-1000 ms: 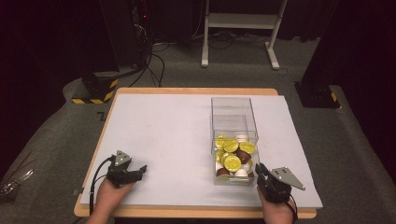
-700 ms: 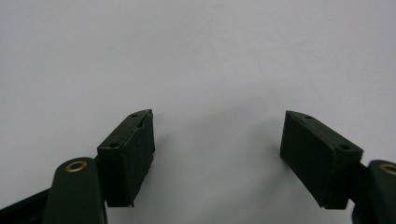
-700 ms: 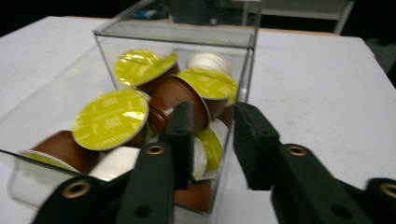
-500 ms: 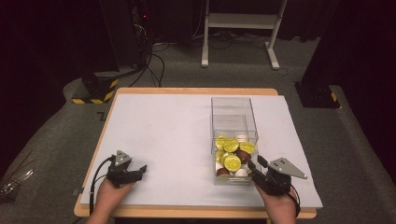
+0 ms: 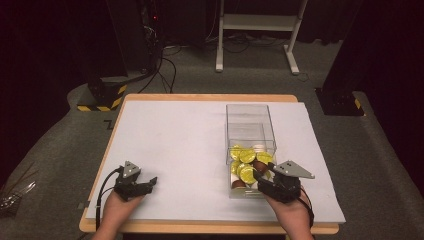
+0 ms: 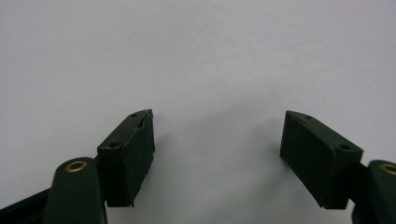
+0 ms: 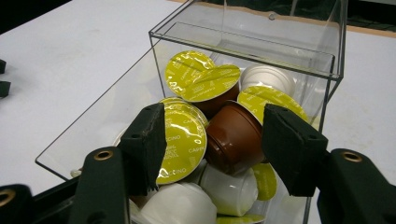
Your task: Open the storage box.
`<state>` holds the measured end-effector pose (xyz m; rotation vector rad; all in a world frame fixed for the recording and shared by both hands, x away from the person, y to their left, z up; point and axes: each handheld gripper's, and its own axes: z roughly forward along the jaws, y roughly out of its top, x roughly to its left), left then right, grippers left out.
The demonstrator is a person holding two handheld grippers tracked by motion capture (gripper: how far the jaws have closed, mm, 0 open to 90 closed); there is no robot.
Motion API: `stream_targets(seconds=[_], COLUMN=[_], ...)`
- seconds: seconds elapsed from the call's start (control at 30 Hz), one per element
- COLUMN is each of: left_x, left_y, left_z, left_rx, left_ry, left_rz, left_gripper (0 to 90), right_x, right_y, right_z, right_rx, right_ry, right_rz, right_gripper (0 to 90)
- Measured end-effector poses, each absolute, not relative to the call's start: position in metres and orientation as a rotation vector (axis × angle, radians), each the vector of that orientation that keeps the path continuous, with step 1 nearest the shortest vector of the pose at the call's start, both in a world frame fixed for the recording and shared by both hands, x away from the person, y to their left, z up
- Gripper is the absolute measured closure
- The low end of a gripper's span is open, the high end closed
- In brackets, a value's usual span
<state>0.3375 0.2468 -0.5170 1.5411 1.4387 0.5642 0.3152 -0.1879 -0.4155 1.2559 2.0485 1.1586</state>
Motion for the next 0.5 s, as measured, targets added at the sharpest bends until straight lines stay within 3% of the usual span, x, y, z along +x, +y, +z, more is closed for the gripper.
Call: stream_targets(seconds=[0.17, 0.23, 0.5], left_x=[0.337, 0.336, 0.334], left_y=[0.245, 0.244, 0.22], left_z=[-0.516, -0.514, -0.491], left_rx=[1.535, 1.552, 1.53], left_ry=[1.438, 1.427, 1.366], left_rz=[0.566, 0.546, 0.446], left_gripper=[27.5, 34.2, 34.8], right_x=[0.318, 0.319, 0.323], right_y=[-0.193, -0.196, -0.221], right_z=[-0.417, -0.418, -0.421], right_rx=[1.262, 1.261, 1.288], right_ry=[2.04, 2.031, 1.977], right_rz=[1.157, 1.16, 1.184], right_gripper=[40.3, 40.4, 41.7])
